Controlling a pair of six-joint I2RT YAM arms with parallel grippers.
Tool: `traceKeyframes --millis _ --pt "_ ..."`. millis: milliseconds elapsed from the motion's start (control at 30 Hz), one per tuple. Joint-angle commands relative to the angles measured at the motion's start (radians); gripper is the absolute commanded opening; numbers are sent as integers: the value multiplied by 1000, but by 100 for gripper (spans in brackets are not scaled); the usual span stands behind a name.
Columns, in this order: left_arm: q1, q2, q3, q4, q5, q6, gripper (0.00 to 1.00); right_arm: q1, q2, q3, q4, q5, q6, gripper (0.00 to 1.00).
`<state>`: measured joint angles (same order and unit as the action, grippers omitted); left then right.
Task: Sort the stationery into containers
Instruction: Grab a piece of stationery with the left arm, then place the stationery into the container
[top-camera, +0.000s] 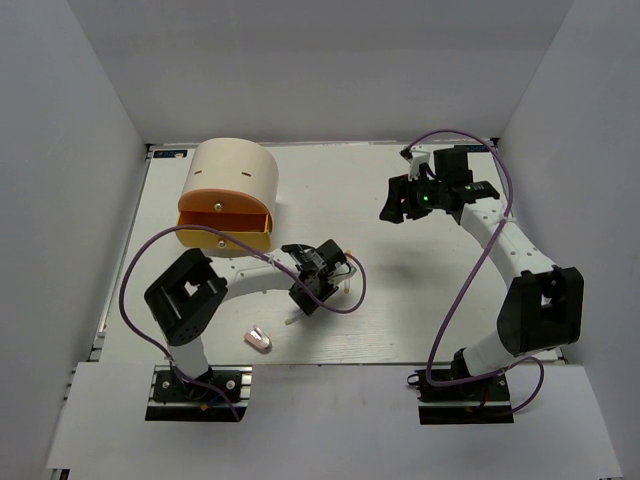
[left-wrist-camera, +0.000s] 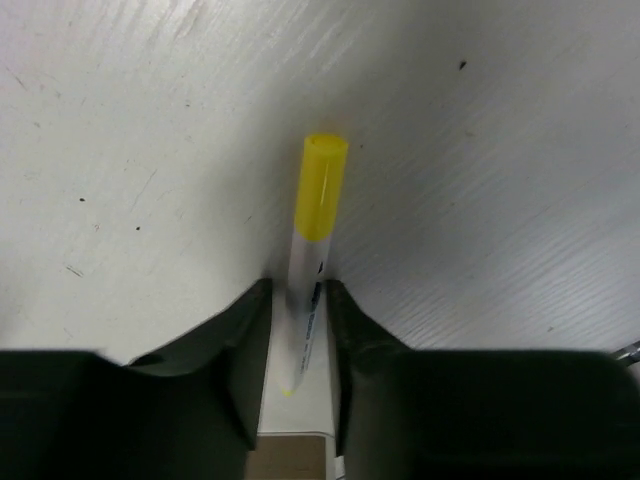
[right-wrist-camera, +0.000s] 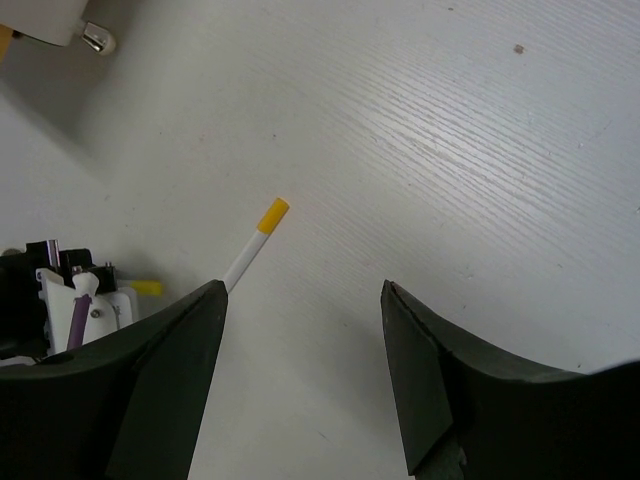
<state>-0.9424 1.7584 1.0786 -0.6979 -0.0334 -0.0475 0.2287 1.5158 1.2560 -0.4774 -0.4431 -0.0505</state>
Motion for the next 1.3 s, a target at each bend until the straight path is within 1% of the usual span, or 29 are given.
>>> traceKeyframes --millis 0,33,67,133,167,267,300,333,400,433,467,500,600,633,667,700,733,767,800,833,867,900,933,1000,1033,1100,1133,1167,1267 --pt "-10 18 -22 43 -33 1 35 -6 -20 -10 13 -20 15 69" --pt "-10 18 -22 43 -33 1 32 -9 -23 -15 13 -23 14 69" --pt "-10 18 -22 52 -22 1 25 -8 -25 -15 13 -25 12 69" --pt "-10 6 -22 63 -10 -20 18 -11 -29 -20 13 -22 11 69" --pt "-10 -11 -22 72 1 -29 13 -11 -34 -20 14 -23 5 69" --pt "10 -127 -22 119 27 -90 10 -12 -43 -35 19 -25 -3 69" --pt "10 -201 -13 132 27 -110 7 -12 -45 -40 20 -28 -2 69" --pt "10 -241 -13 146 -29 -132 5 -12 -49 -40 22 -29 -2 69" --pt "10 -313 -2 181 -89 -199 0 -11 -52 -50 29 -37 -2 69" --pt "19 -382 -2 192 -173 -227 0 -9 -52 -52 33 -37 -3 69" --pt "19 -417 -2 219 -206 -267 0 -8 -51 -53 36 -42 -2 69" --pt "19 -451 -2 219 -288 -290 0 -12 -45 -53 39 -43 -2 69" --pt "28 -572 -13 247 -388 -379 0 -11 -46 -46 40 -46 -2 69" --pt "28 -598 -13 238 -484 -415 0 -11 -43 -46 40 -46 -3 69" --pt "39 -623 -13 224 -537 -516 0 -11 -43 -44 45 -48 -2 69" --pt "39 -675 -13 169 -600 -587 0 -11 -40 -44 48 -46 -3 69" --pt "50 -701 -23 143 -694 -660 0 -11 -40 -41 48 -49 -2 69" --pt "50 -727 -32 127 -730 -716 0 -11 -39 -41 49 -51 -2 69" --pt "59 -752 -45 104 -767 -867 0 -9 -39 -43 49 -54 0 69" --pt "59 -796 -45 31 -817 -958 0 -9 -37 -43 52 -54 1 69" --pt "68 -816 -57 -1 -838 -1041 0 -9 -36 -41 54 -55 1 69" --pt "68 -836 -66 -46 -871 -1239 0 -9 -36 -43 54 -58 1 69" --pt "68 -855 -66 -131 -882 -1332 0 -9 -36 -43 57 -57 3 69" --pt "79 -904 -98 -190 -916 -1495 0 -8 -36 -41 59 -62 3 69" --pt "79 -915 -108 -233 -930 -1623 0 -8 -36 -41 60 -62 3 69" --pt "88 -925 -123 -265 -973 -1736 0 -8 -32 -46 62 -66 6 69" --pt "88 -925 -132 -278 -985 -1828 0 -9 -29 -43 66 -68 8 69" --pt "88 -925 -132 -278 -997 -1853 0 -6 -32 -44 68 -71 8 69" --pt "109 -901 -143 -197 -1045 -1885 0 -8 -35 -53 66 -75 9 69"
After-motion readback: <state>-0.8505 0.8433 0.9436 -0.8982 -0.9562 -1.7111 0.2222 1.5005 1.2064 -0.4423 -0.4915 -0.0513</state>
